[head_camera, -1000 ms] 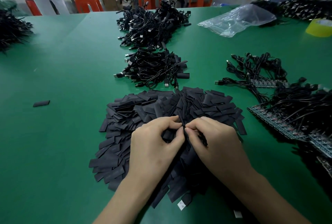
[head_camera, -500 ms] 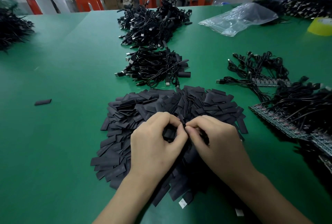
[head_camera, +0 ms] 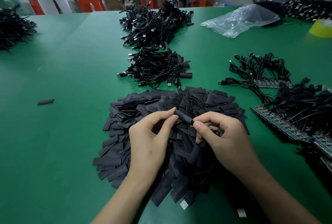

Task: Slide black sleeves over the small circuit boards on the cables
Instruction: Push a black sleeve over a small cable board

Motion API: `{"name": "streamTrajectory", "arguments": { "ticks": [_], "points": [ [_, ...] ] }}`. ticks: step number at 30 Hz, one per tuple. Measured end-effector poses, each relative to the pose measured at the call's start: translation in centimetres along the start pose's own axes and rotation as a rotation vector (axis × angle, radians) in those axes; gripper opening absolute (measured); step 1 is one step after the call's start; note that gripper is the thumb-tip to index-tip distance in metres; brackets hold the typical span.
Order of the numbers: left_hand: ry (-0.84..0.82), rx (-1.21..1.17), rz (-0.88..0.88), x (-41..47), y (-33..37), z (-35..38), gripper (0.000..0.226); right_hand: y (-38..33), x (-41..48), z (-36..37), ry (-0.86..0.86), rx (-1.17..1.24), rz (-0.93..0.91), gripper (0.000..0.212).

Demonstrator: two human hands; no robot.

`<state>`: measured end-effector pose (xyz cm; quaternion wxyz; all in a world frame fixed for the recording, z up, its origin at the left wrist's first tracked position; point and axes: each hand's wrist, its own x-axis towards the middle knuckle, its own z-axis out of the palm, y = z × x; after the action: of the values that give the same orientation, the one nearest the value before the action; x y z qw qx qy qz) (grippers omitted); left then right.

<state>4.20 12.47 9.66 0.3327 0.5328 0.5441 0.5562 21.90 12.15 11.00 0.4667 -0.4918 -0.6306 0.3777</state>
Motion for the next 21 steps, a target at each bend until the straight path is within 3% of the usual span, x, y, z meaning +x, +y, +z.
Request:
{"name": "streamTrajectory", "arguments": {
  "ticks": [15,18,20,21],
  "points": [
    [-0.103,-0.136,0.066,0.4,0.1,-0.4,0.024,0.1,0.4,-0.5,-0.009,0.176,0.078,0.025],
    [-0.166,-0.183,0.015,0.0,0.3,0.2,0.035,-0.3,0.8,-1.1,0.009,0.458,0.183,0.018],
    [-0.225,0.007,0.139,-0.6,0.6,0.9,0.028,-0.8,1.2,-1.6,0.007,0.786,0.279,0.008],
    [-0.268,0.127,0.230,-0.9,0.9,1.4,0.025,-1.0,1.4,-1.7,0.012,0.936,0.320,0.014]
  ]
}}
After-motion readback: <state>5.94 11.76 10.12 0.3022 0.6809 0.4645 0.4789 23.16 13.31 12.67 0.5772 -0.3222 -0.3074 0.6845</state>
